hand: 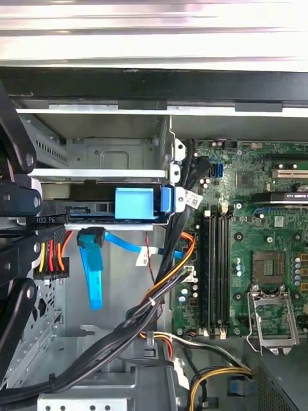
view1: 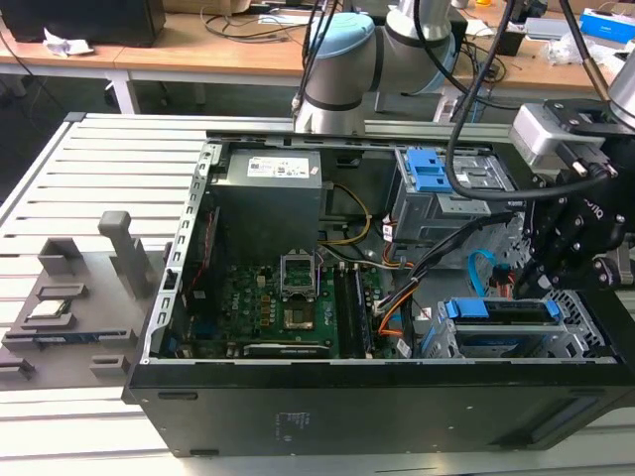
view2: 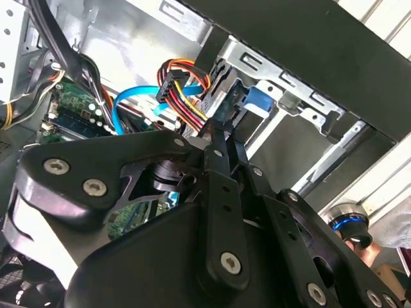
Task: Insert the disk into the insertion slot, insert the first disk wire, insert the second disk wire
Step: 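Insert the first disk wire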
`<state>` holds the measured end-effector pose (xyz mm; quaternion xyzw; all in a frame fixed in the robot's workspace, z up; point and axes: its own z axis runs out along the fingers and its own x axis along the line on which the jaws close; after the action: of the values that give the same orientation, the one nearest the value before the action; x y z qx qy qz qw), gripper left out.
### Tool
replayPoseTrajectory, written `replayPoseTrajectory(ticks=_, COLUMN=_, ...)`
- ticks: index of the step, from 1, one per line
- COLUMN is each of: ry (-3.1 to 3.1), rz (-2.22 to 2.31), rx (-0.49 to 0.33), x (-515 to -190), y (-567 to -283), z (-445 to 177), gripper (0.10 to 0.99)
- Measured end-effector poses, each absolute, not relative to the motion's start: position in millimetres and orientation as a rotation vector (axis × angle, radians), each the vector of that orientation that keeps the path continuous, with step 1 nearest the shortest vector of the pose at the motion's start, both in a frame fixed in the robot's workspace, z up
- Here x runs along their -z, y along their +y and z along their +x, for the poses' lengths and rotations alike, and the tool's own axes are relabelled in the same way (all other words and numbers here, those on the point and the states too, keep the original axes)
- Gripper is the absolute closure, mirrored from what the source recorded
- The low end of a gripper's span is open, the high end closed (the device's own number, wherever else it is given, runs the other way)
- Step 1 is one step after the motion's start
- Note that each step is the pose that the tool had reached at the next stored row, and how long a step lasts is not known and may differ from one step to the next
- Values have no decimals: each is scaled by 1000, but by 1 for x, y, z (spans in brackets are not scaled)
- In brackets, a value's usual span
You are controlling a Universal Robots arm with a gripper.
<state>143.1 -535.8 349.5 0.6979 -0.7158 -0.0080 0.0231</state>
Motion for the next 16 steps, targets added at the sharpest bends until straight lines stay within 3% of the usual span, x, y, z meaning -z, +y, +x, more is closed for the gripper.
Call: replayPoseTrajectory(ticks=16, ry=-2217, rz=2161, rx=26, x=-337, y=-540, z=147, gripper=910)
